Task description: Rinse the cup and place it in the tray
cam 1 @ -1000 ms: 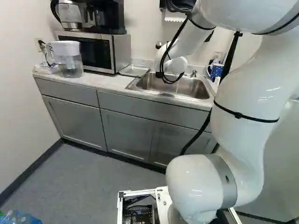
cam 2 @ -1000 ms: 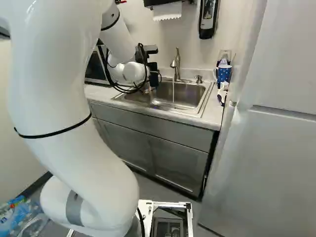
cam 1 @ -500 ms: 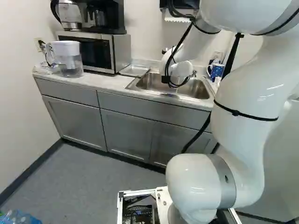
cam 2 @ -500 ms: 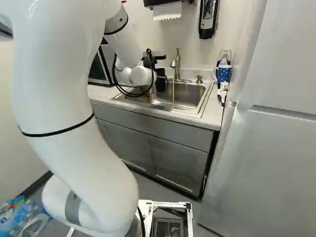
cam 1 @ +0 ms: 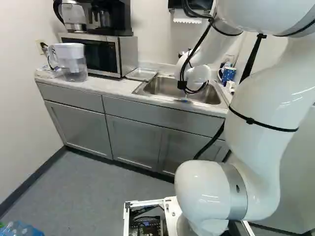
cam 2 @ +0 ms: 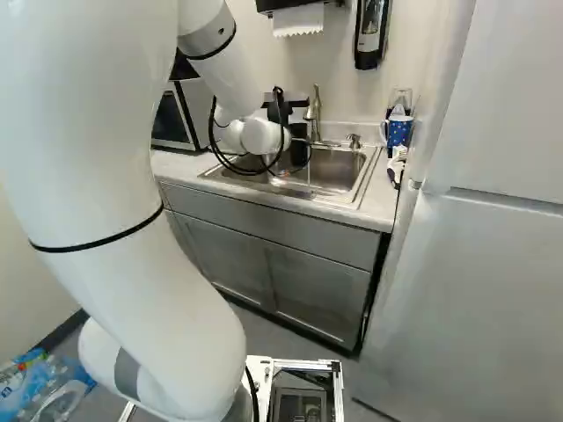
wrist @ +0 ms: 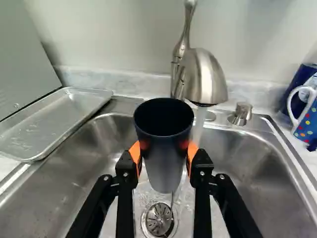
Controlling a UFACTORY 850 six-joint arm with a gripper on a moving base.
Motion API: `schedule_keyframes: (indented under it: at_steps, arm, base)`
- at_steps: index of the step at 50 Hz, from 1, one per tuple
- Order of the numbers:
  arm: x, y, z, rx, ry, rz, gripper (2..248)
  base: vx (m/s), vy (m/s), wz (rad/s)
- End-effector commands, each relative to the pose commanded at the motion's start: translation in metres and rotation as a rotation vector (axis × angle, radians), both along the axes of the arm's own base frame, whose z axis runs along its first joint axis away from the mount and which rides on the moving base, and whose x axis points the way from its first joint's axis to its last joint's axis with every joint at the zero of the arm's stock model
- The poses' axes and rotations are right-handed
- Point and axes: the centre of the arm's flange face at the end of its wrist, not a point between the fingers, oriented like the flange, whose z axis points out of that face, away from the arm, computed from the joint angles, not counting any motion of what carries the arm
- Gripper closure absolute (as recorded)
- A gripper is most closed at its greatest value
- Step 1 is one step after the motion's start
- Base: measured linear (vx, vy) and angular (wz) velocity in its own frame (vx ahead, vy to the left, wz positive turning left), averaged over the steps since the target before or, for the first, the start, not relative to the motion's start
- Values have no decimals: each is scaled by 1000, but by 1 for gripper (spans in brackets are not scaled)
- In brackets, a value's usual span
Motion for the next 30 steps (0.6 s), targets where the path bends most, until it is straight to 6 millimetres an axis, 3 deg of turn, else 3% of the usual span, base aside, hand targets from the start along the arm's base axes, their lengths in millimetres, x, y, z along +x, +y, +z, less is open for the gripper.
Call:
schedule_keyframes:
  at_steps: [14, 30]
  arm:
    - [-14, -15, -4, 11, 52, -35, 139]
    - [-15, -15, -5, 12, 58, -36, 139]
  base:
    - [0, 0, 0]
    - [0, 0, 0]
